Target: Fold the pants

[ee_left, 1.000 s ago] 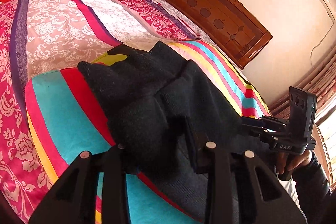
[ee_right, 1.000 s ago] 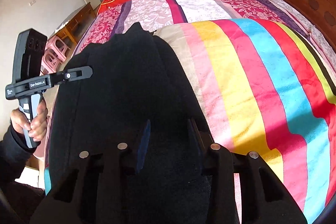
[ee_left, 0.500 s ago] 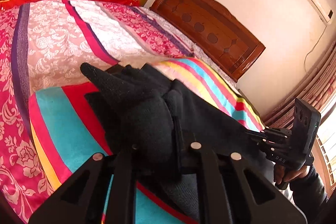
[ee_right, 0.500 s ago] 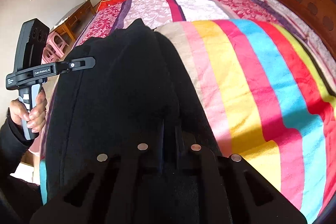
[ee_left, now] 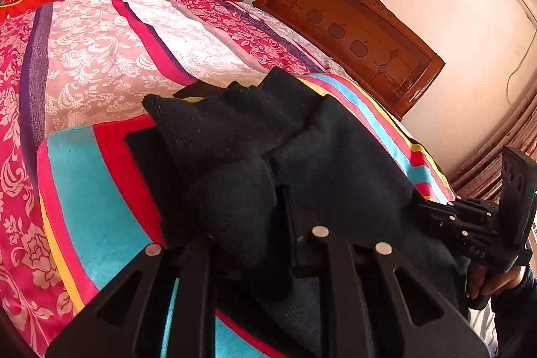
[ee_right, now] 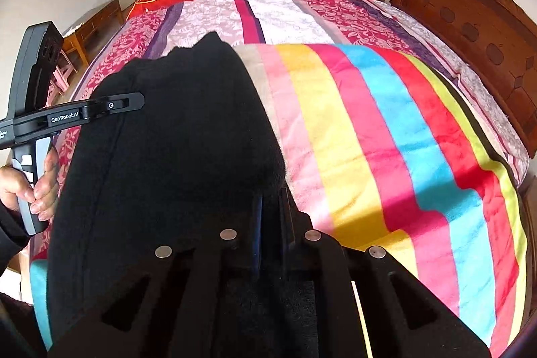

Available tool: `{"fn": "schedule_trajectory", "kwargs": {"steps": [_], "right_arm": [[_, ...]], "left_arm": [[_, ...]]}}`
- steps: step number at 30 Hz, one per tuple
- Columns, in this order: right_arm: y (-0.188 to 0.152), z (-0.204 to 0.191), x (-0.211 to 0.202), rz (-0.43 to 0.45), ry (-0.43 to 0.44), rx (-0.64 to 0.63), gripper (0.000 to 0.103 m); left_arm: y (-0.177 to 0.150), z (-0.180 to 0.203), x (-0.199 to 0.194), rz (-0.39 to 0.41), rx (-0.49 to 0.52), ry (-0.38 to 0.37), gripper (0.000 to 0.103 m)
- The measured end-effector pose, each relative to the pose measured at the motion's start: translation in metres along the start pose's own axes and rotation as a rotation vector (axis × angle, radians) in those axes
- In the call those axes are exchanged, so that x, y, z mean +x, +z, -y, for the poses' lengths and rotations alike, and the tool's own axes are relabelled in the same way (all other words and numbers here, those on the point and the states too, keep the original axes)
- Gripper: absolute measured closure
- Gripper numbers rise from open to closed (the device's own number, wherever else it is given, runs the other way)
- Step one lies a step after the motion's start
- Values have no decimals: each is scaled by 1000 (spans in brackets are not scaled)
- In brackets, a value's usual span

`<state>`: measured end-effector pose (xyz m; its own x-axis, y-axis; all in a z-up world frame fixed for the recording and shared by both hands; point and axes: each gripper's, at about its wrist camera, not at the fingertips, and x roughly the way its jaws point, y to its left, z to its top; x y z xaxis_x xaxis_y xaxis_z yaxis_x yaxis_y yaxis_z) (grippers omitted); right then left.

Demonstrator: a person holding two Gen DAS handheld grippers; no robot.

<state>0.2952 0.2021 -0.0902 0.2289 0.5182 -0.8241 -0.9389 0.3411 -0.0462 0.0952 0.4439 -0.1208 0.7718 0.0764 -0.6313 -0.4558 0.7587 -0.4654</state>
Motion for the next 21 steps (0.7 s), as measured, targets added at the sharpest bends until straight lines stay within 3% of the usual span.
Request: {"fn": "schedule_trajectory", "kwargs": {"steps": [2, 4, 6, 7, 9, 10, 12, 13, 14, 17, 21], "right_arm": [[2, 1, -5, 20, 5, 16, 92], [3, 6, -10, 26, 30, 54, 87], [3, 7, -16, 13, 36, 96, 86], [3, 6, -22, 24, 41, 116, 85], [4, 2, -41, 73, 56, 153, 84], [3, -3, -51, 98, 68, 166, 79], [-2, -18, -70, 136, 87, 166, 40], [-5, -30, -78, 147, 85, 155, 14], [-8, -43, -84, 155, 95, 132, 10], [-19, -83, -89, 85, 80, 45, 15], [-45, -111, -98, 20, 26, 28, 17]], "left_arm": [[6, 3, -5, -21, -1, 3, 75], [9, 7, -21, 4, -3, 50, 41], [9, 18, -46, 79, 30, 219, 16], [7, 26, -58, 125, 60, 301, 10], [3, 42, -76, 176, 125, 367, 8], [1, 50, -81, 183, 158, 362, 5], [-6, 64, -81, 153, 232, 311, 2], [-11, 71, -77, 127, 274, 289, 2], [-17, 77, -71, 103, 312, 272, 2], [-36, 94, -49, 31, 395, 218, 2], [-59, 102, -26, -47, 448, 229, 2]]}}
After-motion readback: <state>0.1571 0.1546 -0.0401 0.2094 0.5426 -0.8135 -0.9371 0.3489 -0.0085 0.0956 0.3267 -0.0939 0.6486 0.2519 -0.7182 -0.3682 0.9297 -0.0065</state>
